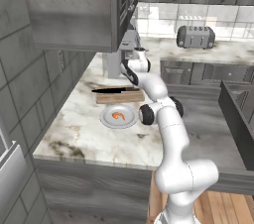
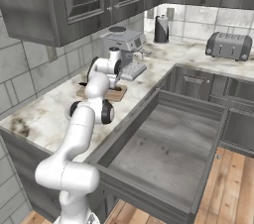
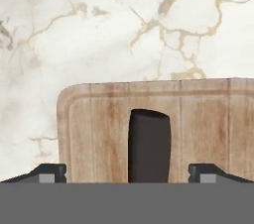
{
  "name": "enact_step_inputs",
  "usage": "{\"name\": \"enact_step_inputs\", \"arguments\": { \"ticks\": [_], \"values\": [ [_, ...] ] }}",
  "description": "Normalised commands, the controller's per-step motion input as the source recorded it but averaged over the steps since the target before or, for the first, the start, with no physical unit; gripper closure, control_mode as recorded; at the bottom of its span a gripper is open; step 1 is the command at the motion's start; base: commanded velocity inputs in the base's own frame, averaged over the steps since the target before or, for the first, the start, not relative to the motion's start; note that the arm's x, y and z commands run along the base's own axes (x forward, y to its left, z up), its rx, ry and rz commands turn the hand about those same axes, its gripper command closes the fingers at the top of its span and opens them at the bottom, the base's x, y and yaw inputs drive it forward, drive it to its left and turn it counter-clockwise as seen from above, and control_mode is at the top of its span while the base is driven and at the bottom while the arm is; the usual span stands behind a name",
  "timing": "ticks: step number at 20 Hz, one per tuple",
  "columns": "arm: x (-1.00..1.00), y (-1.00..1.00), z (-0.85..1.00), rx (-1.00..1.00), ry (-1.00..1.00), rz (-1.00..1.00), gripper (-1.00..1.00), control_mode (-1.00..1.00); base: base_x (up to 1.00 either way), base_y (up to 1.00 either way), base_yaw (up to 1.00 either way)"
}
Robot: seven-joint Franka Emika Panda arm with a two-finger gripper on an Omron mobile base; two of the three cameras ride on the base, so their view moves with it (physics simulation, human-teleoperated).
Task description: Pick up the knife from the drawer and place it on the cutting board. Then place the meat from the plate to the cutting board.
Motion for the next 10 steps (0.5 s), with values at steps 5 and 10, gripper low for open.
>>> {"name": "enact_step_inputs", "arguments": {
  "ticks": [5, 10],
  "values": [
    [-0.41, -0.09, 0.25, 0.00, -0.02, 0.00, -1.00, -1.00, 0.00, 0.00, 0.00],
    [-0.68, -0.12, 0.12, 0.00, -0.08, 0.00, -1.00, -1.00, 0.00, 0.00, 0.00]
  ]
}}
